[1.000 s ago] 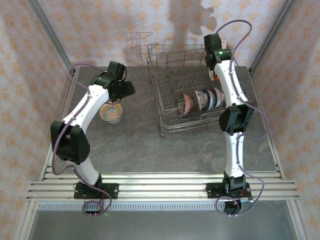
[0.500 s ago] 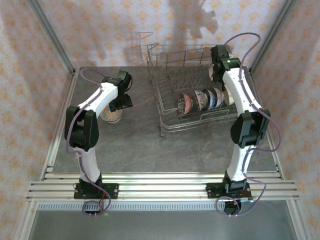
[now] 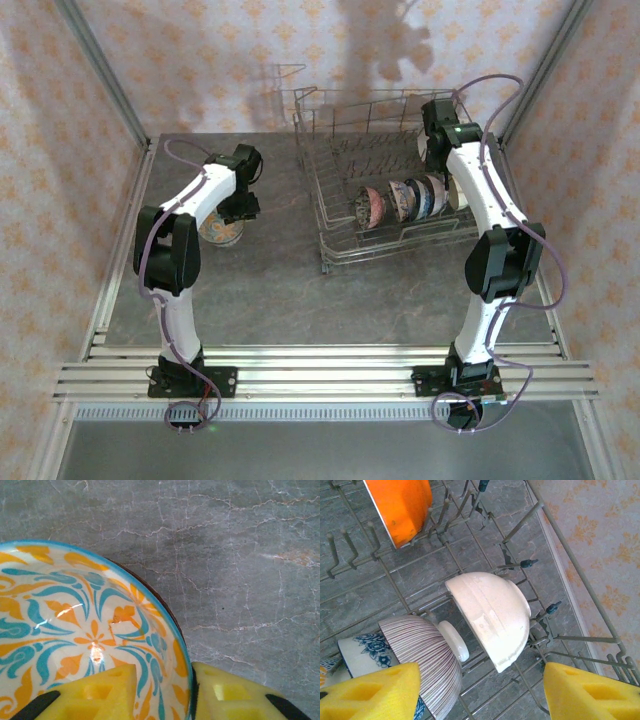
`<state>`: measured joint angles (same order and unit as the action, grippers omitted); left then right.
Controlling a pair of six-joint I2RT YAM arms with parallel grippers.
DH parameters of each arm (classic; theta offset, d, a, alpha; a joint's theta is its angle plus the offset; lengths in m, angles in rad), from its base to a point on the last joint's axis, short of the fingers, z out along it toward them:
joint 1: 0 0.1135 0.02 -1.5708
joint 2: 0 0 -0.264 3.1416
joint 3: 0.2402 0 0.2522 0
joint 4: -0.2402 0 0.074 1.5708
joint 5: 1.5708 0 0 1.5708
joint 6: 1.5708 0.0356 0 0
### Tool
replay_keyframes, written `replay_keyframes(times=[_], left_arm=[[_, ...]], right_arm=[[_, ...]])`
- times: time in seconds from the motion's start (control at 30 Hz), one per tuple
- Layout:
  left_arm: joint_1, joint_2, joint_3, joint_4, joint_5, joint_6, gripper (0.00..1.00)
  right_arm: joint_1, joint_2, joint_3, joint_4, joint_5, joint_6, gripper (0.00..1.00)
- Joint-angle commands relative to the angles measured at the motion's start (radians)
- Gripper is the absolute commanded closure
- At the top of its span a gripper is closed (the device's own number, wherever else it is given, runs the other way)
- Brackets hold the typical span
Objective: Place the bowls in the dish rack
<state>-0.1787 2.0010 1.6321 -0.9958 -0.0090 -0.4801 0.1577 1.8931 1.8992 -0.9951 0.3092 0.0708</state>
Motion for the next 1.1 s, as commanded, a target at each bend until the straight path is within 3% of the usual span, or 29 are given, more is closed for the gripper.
replay_keyframes(times=[0.0,0.37,1.07], left_arm=[[0.004,-0.009,0.010,-0.031,-0.034,0.014,0.70],[0.004,-0.047,0.007,-0.010,-0.005,0.006,0.82],[0.004,-0.087,0.028,-0.040,-0.014,0.006,0.92]], right_arm=[[-0.003,-0.027,0.004,0.009,-0.006,0.029,0.35],[-0.003,-0.017,0.012,0.003,-0.012,0.028,0.35],[-0.001,0.042,0.082,-0.014,-0.061,0.020,0.35]])
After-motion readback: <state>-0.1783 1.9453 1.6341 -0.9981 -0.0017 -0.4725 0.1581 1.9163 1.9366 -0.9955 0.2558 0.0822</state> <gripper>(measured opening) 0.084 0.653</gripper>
